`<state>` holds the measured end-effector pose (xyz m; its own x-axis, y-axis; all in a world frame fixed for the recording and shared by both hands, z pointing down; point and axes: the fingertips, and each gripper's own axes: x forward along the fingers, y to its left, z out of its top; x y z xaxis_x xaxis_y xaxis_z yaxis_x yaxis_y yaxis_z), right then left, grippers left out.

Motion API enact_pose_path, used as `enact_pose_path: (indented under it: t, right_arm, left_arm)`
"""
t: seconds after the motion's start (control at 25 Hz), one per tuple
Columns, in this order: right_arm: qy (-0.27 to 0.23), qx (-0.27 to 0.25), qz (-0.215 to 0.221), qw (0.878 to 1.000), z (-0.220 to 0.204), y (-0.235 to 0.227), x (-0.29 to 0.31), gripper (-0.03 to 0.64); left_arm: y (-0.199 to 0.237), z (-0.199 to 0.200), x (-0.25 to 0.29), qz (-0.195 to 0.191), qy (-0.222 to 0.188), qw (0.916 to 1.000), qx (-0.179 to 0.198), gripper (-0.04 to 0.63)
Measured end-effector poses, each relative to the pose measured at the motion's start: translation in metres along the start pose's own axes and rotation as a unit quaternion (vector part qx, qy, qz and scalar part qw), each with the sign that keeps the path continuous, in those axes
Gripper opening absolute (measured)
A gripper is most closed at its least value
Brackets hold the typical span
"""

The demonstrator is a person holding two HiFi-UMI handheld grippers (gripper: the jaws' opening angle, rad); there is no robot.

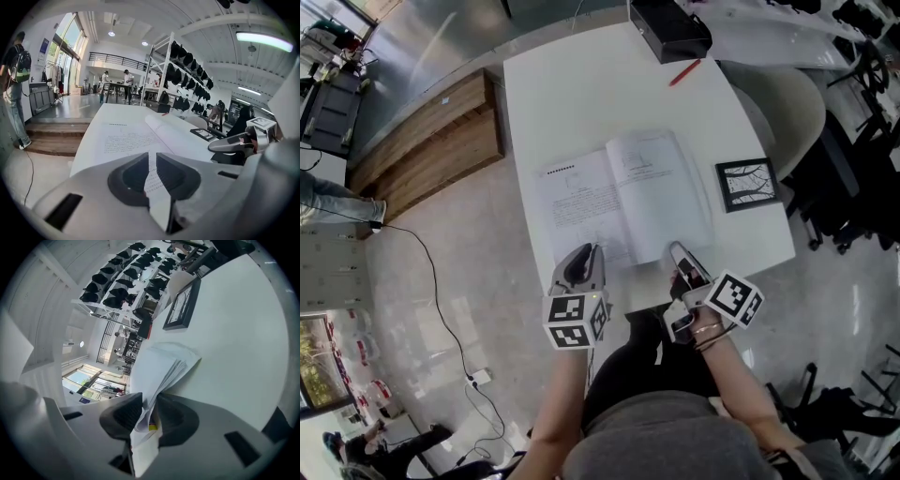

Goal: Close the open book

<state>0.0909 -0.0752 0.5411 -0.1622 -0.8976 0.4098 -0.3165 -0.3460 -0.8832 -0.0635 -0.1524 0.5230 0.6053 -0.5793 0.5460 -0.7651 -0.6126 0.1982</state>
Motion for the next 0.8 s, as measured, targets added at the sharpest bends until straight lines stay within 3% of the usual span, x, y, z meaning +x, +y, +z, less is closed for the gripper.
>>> enact_pose_path:
  t: [0.44,0.8]
  right_arm:
    - [0.006,-0.129,0.005,0.992,-0.002,0.026,-0.002,0.078]
    - [0.007,-0.250,0.002,0.968,-0.009,0.048,-0.002,0.066]
  left_arm:
    - [0.006,-0.006,-0.009,0.017,0.001,0.9998,-0.012,0.051]
    - [0.016,-0.009,-0.021,0.031,-0.007,0.9990,-0.030,0.051]
